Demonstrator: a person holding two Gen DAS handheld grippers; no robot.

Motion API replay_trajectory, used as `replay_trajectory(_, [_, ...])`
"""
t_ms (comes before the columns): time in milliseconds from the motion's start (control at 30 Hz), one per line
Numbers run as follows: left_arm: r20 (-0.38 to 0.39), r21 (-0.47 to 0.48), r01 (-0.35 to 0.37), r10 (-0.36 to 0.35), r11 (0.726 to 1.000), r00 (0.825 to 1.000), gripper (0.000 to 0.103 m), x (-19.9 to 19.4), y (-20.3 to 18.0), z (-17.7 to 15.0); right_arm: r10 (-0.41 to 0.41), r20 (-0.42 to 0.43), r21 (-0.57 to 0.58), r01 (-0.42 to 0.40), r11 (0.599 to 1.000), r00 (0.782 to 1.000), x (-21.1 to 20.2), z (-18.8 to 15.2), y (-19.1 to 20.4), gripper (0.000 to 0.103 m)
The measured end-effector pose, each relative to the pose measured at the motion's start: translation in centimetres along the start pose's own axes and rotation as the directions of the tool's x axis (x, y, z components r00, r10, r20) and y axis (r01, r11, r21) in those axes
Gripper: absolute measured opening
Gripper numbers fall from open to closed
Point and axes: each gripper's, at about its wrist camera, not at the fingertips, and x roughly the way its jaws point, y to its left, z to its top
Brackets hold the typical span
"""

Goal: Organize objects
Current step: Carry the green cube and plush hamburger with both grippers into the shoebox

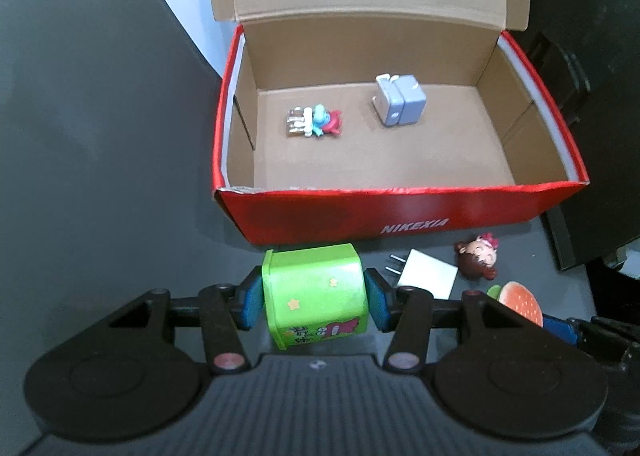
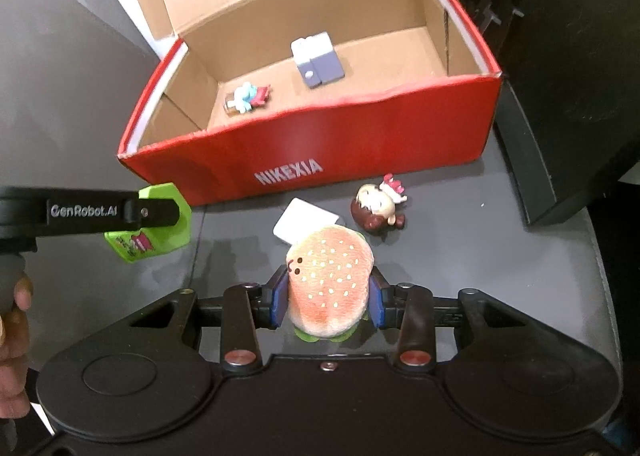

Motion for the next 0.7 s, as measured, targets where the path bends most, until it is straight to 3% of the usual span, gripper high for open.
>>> replay_trajectory(700, [0.153,0.004,0.029,-0.029,1.0,0.988,0.051,-6.4,0.0,-0.2,0.009,0.149,-0.039,-0.003,0.999,0.989,-4.8,1.4,1.2,0.039])
